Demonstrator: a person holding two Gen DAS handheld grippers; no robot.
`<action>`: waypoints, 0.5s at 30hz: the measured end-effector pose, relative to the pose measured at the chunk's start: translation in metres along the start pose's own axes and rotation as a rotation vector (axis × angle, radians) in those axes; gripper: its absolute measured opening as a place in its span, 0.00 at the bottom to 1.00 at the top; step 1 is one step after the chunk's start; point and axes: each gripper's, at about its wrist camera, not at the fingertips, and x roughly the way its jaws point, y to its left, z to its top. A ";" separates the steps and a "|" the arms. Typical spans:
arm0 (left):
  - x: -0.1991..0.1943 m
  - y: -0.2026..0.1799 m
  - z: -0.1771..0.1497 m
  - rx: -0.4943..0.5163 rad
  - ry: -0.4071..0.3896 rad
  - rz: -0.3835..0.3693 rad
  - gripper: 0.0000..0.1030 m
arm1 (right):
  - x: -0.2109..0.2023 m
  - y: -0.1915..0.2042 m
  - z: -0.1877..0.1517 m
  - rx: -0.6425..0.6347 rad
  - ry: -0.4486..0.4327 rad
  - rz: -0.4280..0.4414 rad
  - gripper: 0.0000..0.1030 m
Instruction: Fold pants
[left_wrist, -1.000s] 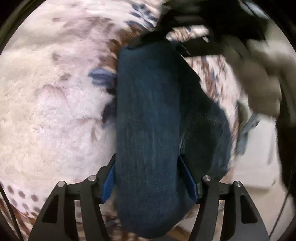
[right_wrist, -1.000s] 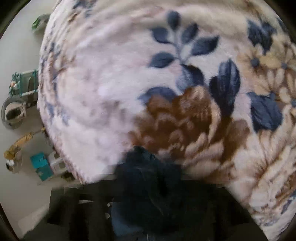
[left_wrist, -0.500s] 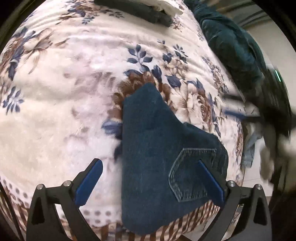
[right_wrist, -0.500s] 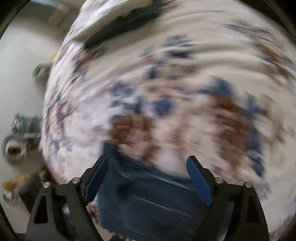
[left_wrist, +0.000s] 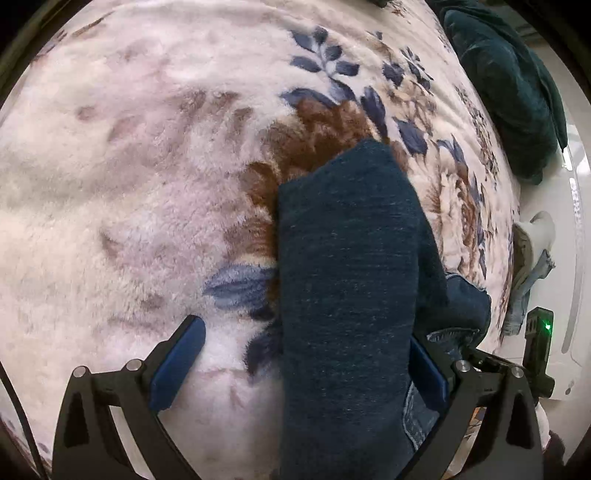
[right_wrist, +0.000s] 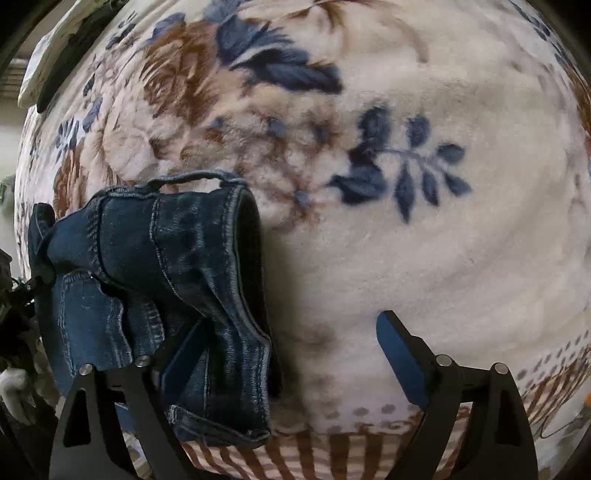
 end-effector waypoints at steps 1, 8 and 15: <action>-0.008 -0.002 0.002 -0.014 -0.016 -0.008 1.00 | -0.002 0.002 0.001 -0.013 -0.002 -0.005 0.90; -0.015 -0.003 0.034 -0.087 -0.065 -0.073 1.00 | -0.014 -0.016 0.011 0.048 0.018 0.322 0.90; -0.003 0.018 0.055 -0.069 -0.057 -0.042 0.97 | 0.012 -0.048 0.016 0.077 0.056 0.440 0.90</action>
